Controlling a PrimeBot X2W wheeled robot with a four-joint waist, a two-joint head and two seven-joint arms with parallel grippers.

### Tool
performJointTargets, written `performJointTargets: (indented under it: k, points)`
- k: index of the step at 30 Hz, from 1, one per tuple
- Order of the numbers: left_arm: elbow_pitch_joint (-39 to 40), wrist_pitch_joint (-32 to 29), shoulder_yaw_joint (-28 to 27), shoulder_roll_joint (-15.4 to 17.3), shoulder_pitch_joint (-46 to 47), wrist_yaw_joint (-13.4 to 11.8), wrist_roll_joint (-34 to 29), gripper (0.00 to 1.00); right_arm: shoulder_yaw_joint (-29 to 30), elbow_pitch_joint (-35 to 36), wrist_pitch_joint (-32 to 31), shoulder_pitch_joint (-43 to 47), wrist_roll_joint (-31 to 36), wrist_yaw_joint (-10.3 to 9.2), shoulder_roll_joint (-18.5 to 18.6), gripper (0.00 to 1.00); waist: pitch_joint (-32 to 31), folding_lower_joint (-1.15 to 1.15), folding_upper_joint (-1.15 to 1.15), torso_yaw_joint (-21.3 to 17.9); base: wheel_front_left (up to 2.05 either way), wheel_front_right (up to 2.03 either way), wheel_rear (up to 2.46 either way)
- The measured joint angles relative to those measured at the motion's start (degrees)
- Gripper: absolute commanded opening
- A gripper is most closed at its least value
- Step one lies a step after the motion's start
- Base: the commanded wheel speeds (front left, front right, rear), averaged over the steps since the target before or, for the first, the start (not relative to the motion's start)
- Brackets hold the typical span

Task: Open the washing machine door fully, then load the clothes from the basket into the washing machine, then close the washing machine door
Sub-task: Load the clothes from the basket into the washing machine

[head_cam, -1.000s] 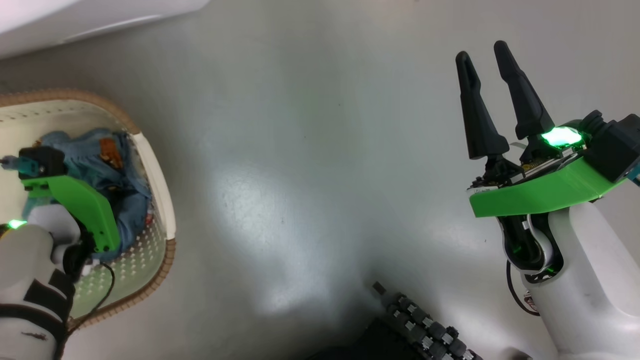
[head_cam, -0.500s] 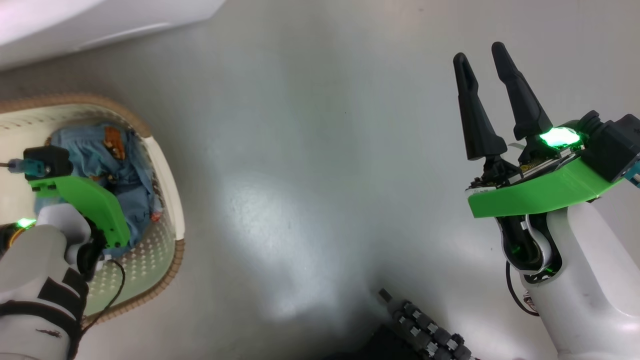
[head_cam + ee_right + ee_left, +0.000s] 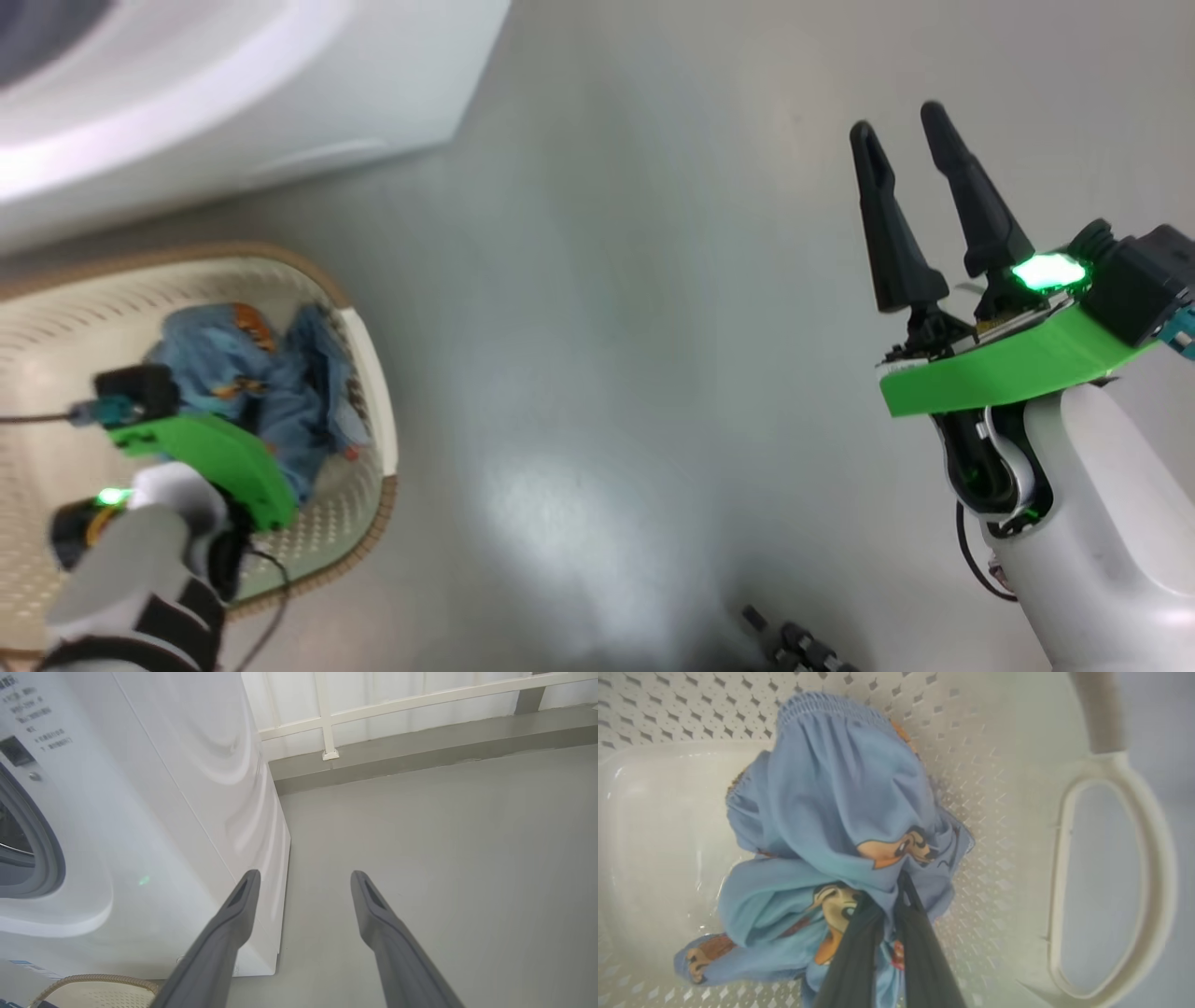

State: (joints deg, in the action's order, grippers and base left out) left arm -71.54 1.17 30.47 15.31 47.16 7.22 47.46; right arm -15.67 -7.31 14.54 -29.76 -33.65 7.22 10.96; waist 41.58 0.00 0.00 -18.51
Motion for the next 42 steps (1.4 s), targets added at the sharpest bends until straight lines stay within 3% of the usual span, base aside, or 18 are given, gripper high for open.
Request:
performJointTargets:
  k: [5, 18, 29, 42]
  points:
    - [6.35, 3.63, 2.20, -1.03, -4.48, 0.29, 1.55, 0.00, -0.54, -1.20, 0.00, 2.26, 0.00, 0.00, 0.85, 1.00, -5.76, 0.00, 0.00, 1.47, 0.00, 0.00, 0.00]
    - [14.14, 9.91, 5.27, 0.08, -12.79, 0.29, 6.27, 0.00, -0.62, -2.97, 0.00, 7.19, -0.10, 0.00, 2.65, 1.00, -17.45, -0.01, 0.00, 4.67, 0.00, 0.00, 0.00]
    - [21.94, 12.89, 5.68, 1.47, -16.83, 0.25, 5.79, 0.00, -0.36, -3.96, 0.00, 11.90, -0.21, 0.00, 3.98, 1.00, -26.56, -0.01, 0.00, 7.73, 0.00, 0.00, 0.00]
    - [42.35, 13.04, -3.44, 3.87, -26.04, -6.26, -2.82, 0.00, -0.21, -4.54, 0.00, 15.41, -0.68, 0.00, 5.09, 1.00, -34.16, 0.00, 0.00, 11.95, 0.00, 0.00, 0.00]
